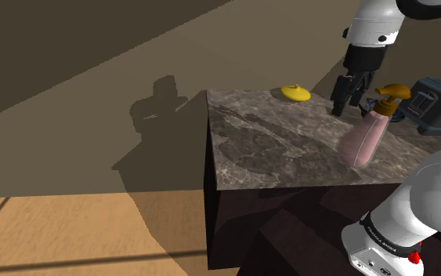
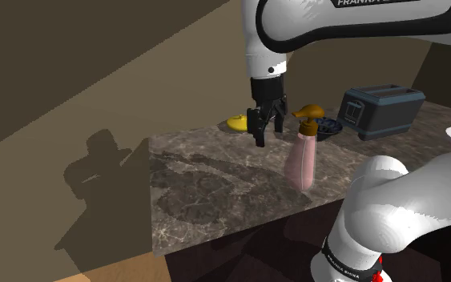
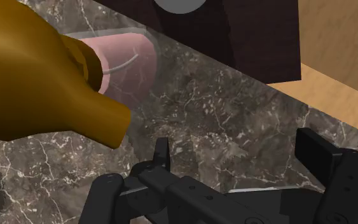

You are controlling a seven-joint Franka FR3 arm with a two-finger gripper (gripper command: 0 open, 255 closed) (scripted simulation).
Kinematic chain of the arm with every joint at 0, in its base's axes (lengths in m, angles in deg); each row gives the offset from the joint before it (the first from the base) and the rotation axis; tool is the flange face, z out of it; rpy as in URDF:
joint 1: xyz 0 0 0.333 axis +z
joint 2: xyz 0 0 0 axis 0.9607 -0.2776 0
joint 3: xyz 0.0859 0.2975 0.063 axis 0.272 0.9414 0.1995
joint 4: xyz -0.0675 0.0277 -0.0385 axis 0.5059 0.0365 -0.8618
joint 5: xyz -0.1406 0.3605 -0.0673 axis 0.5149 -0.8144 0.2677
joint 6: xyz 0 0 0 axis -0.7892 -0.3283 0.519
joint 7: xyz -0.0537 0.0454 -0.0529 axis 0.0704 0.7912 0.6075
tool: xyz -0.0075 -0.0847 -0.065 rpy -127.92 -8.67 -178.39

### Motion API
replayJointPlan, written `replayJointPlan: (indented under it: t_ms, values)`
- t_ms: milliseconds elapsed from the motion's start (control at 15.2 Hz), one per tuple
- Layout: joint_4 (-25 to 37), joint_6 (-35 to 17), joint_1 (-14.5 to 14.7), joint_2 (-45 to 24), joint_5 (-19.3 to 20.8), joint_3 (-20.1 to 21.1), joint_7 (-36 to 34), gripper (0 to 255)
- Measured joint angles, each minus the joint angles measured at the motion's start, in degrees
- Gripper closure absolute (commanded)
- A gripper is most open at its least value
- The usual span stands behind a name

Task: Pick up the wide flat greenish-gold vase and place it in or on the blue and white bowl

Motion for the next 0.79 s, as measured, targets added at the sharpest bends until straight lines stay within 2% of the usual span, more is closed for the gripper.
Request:
replayJointPlan:
  t_ms: [264, 792]
  values:
    - [0.5, -2.3, -0.9, -2.4, 1.9, -2.0, 2.3, 0]
    - [4.9, -11.5, -3.7, -14.2, 7.1, -8.8, 10.2, 0]
